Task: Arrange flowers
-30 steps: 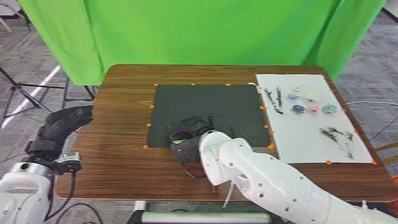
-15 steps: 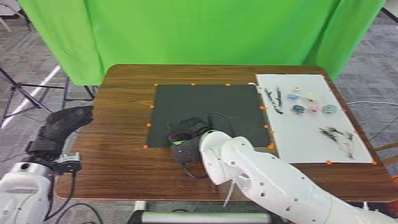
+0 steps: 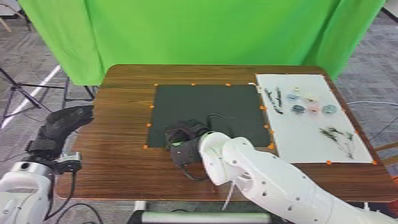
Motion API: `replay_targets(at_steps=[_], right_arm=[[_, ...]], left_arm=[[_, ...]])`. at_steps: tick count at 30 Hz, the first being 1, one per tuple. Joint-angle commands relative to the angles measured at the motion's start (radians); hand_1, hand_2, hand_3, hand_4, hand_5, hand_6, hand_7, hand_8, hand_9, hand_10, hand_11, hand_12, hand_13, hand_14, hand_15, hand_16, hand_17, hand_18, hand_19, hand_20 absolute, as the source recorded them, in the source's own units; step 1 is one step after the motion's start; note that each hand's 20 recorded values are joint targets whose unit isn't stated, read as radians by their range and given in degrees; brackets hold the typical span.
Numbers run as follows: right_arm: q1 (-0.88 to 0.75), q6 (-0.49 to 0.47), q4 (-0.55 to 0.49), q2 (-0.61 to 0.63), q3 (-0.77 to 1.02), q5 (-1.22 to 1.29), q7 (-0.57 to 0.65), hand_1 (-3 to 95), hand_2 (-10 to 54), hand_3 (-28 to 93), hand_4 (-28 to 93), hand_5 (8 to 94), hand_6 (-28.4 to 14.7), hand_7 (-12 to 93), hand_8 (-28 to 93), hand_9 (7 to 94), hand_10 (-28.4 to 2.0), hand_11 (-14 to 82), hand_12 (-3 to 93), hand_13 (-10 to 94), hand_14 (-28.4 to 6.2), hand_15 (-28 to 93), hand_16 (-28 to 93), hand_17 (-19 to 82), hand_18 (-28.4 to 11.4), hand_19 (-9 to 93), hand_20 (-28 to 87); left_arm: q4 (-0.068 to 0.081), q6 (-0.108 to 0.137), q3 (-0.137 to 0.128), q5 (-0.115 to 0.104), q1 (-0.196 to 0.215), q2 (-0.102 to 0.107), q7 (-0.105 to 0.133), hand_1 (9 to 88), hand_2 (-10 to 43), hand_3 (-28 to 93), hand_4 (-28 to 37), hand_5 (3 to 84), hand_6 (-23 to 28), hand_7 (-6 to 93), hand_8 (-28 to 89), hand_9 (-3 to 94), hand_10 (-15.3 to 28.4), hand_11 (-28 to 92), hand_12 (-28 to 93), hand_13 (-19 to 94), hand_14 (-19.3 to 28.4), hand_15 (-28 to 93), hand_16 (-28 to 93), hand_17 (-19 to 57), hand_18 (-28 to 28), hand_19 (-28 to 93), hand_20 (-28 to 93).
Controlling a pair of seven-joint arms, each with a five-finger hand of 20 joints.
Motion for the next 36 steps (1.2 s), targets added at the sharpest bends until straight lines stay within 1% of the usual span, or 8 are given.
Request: replay_targets(at_steps=[1, 6, 13, 17, 20, 25, 31, 36], right_arm=[[-0.006, 0.0, 0.007, 0.016, -0.017, -0.005, -0.003, 39.7, -9.5, 59, -6, 62.9, -8.4, 45, -12, 89.6, -12.8, 23.1, 21.3, 94, 1.4, 64, 28, 68, -12.1, 91, 38], [0.029, 0.005, -0.003, 0.06, -0.003, -0.052, -0.048, 39.5, -9.5, 60, -6, 62.9, -8.3, 45, -12, 89.7, -13.0, 23.1, 21.4, 94, 1.2, 64, 28, 68, -12.4, 92, 38], [0.055, 0.015, -0.109, 0.173, 0.089, -0.134, -0.158, 39.0, -9.5, 60, -6, 62.5, -7.8, 48, -13, 89.6, -13.0, 27.4, 23.8, 94, 1.0, 64, 28, 67, -13.0, 92, 38], [0.019, -0.026, -0.162, 0.264, 0.166, -0.278, -0.183, 39.9, -9.5, 60, -6, 61.7, -7.6, 48, -6, 88.8, -13.2, 28.4, 24.5, 94, 0.8, 64, 30, 66, -13.2, 93, 39], [-0.012, -0.036, -0.168, 0.333, 0.201, -0.459, -0.172, 39.8, -9.5, 61, -7, 61.6, -6.9, 43, -12, 85.6, -13.9, 26.2, 24.6, 93, -1.3, 59, 36, 62, -14.5, 93, 40], [-0.102, -0.038, -0.156, 0.431, 0.292, -0.72, -0.123, 39.8, -9.5, 61, -7, 60.1, -5.8, 33, -9, 78.3, -15.0, 20.9, 24.2, 89, -3.3, 57, 38, 56, -16.7, 90, 40], [-0.278, -0.163, -0.179, 0.503, 0.47, -0.893, -0.057, 37.1, -9.5, 60, -9, 54.7, -4.5, 24, -6, 66.4, -17.1, 16.2, 25.4, 84, -4.9, 57, 37, 54, -17.7, 90, 43], [-0.448, -0.18, -0.202, 0.541, 0.596, -1.001, -0.021, 35.0, -9.5, 59, -10, 52.9, -4.6, 21, -5, 63.5, -17.8, 14.5, 26.0, 82, -5.2, 57, 37, 53, -17.8, 91, 44]], left_arm=[[-0.004, -0.006, 0.002, 0.003, 0.0, -0.004, -0.007, 31.5, 4.2, 59, -20.2, 43.5, 6.0, 17.0, -7, 40.7, 15.7, 19, 10, 35, 19.2, 19, -5, 8.6, 13.5, 11, 13], [-0.004, -0.006, 0.001, 0.004, -0.001, -0.004, -0.007, 31.6, 4.2, 59, -20.1, 43.5, 6.0, 17.0, -7, 40.8, 15.9, 19, 10, 35, 19.2, 18, -4, 8.6, 13.5, 11, 13], [-0.005, -0.008, -0.004, 0.003, 0.002, -0.004, -0.007, 31.6, 4.2, 59, -20.1, 43.5, 6.0, 17.1, -7, 40.8, 15.8, 19, 10, 35, 19.3, 18, -4, 8.6, 13.5, 11, 13], [0.001, -0.023, 0.001, 0.011, -0.006, -0.012, -0.008, 31.6, 4.2, 59, -20.0, 43.5, 5.9, 17.1, -7, 40.8, 15.8, 19, 10, 35, 19.3, 18, -4, 8.6, 13.5, 11, 13], [-0.001, -0.013, -0.006, 0.005, 0.006, -0.012, -0.005, 31.5, 4.1, 59, -20.0, 43.5, 5.9, 17.1, -7, 40.9, 15.9, 19, 10, 35, 19.3, 19, -4, 8.6, 13.5, 11, 13], [0.002, -0.018, -0.006, 0.011, 0.005, -0.018, -0.003, 31.7, 3.6, 59, -19.9, 43.6, 6.0, 17.1, -7, 40.9, 15.8, 19, 10, 35, 19.2, 19, -4, 8.6, 13.5, 11, 13], [0.004, -0.038, -0.004, 0.033, -0.001, -0.028, -0.016, 31.7, 3.4, 59, -20.0, 43.7, 5.8, 17.4, -7, 41.2, 15.8, 19, 10, 36, 19.3, 19, -5, 8.6, 13.6, 12, 13], [0.005, -0.054, -0.004, 0.047, -0.007, -0.032, -0.023, 31.8, 3.3, 59, -20.0, 43.7, 5.8, 17.4, -7, 41.2, 15.8, 19, 10, 36, 19.3, 19, -4, 8.6, 13.6, 12, 13]])
